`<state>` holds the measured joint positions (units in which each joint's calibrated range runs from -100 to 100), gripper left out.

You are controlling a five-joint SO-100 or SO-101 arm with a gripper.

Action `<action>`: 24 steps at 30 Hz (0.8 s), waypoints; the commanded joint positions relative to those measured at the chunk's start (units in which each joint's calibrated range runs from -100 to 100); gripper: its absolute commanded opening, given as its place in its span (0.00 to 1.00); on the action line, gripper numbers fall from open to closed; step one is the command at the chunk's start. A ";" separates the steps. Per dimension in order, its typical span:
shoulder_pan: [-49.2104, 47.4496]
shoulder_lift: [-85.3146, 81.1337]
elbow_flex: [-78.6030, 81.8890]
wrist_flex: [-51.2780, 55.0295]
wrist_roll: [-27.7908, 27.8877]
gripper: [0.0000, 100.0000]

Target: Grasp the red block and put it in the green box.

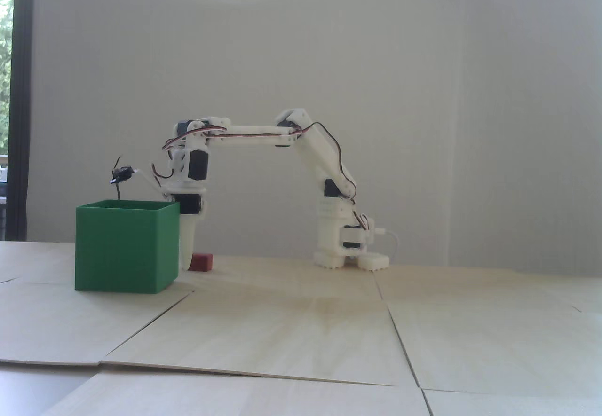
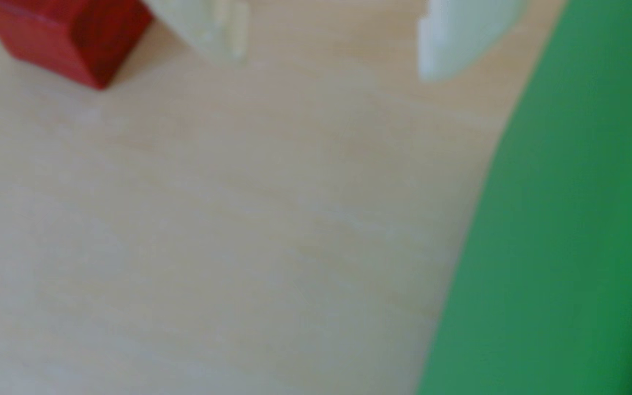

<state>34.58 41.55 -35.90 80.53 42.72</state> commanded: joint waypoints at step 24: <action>9.61 -7.25 -0.39 -0.52 0.33 0.16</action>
<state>40.62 41.55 -35.90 80.53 42.92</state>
